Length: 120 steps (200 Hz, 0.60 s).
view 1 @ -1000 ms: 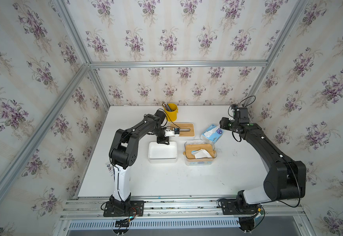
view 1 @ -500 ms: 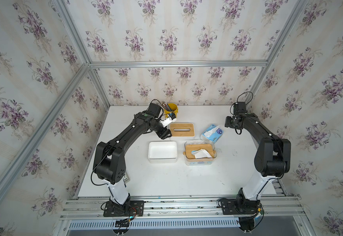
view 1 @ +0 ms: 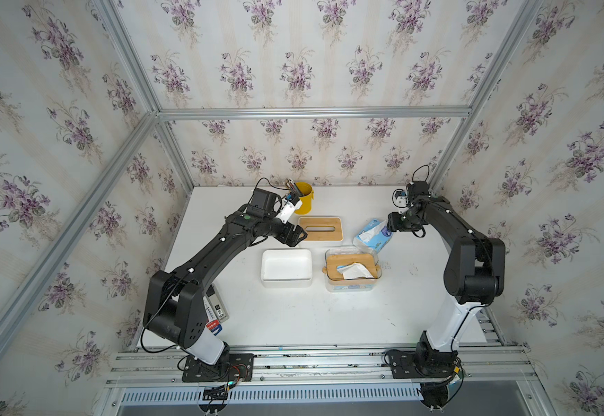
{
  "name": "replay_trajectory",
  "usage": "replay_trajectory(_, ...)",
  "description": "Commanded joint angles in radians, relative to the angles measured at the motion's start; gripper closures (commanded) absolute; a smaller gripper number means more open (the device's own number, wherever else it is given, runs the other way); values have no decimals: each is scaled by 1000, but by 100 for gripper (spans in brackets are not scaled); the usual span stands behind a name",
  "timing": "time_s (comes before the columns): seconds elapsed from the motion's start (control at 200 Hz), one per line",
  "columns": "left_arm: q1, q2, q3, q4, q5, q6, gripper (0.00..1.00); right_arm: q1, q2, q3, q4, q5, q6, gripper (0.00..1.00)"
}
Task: Put the tissue paper into the tissue box
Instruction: Adjust the paper towel at the center of the board.
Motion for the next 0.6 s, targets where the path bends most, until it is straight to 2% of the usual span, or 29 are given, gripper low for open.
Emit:
replay_trajectory(0.0, 2, -27, -29, 73, -28, -64, 6, -2, 32, 28, -9, -95, -57, 41)
replay_trajectory(0.145, 2, -42, -45, 78, -33, -82, 3, -9, 94, 59, -29, -67, -71, 41)
replay_trajectory(0.275, 2, -49, -53, 84, -58, -86, 3, -15, 122, 68, -10, -114, -67, 41)
replay_trajectory(0.43, 2, -41, -47, 78, -37, -97, 3, -25, 153, 116, -17, -110, -73, 43)
replay_trajectory(0.594, 2, -42, -56, 76, -65, -99, 2, -32, 197, 144, -48, -178, -78, 47)
